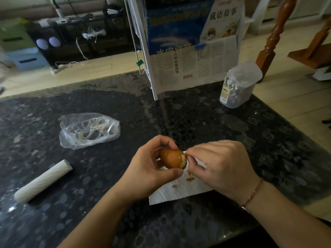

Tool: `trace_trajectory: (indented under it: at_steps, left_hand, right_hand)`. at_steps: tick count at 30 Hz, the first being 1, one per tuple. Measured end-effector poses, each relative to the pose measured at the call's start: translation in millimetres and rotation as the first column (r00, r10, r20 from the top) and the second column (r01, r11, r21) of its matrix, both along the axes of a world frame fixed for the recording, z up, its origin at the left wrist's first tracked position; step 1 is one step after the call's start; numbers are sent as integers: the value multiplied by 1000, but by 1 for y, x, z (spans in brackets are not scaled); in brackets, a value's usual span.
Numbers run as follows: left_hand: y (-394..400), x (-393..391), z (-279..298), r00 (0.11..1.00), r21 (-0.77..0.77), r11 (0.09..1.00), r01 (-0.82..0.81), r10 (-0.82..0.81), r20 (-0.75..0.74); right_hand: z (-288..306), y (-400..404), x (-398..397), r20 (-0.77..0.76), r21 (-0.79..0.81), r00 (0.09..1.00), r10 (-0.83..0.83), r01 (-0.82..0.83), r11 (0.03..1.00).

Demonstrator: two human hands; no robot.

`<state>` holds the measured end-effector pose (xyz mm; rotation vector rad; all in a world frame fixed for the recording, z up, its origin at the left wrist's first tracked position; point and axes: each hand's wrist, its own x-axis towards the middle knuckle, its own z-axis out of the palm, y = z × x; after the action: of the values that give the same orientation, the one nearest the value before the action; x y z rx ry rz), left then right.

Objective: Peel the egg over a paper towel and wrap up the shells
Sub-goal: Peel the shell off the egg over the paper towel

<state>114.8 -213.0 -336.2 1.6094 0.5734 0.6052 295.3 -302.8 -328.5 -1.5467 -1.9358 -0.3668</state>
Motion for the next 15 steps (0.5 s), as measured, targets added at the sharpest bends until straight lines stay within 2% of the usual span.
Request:
trace_trajectory:
  at_steps: [5, 8, 11, 15]
  left_hand:
    - [-3, 0, -4, 999, -41, 999, 4, -6, -37]
    - [-2, 0, -1, 982, 166, 985, 46, -14, -190]
    - [1, 0, 5, 954, 363, 925, 115, -1, -299]
    - [4, -3, 7, 964, 296, 949, 110, -29, -263]
  right_hand:
    - [-2, 0, 0, -199, -127, 979, -40, 15, 992]
    - [-2, 0, 2, -211, -180, 977, -34, -5, 984]
    - [0, 0, 4, -195, -193, 980, -23, -15, 981]
    - [2, -1, 3, -275, -195, 961, -29, -26, 981]
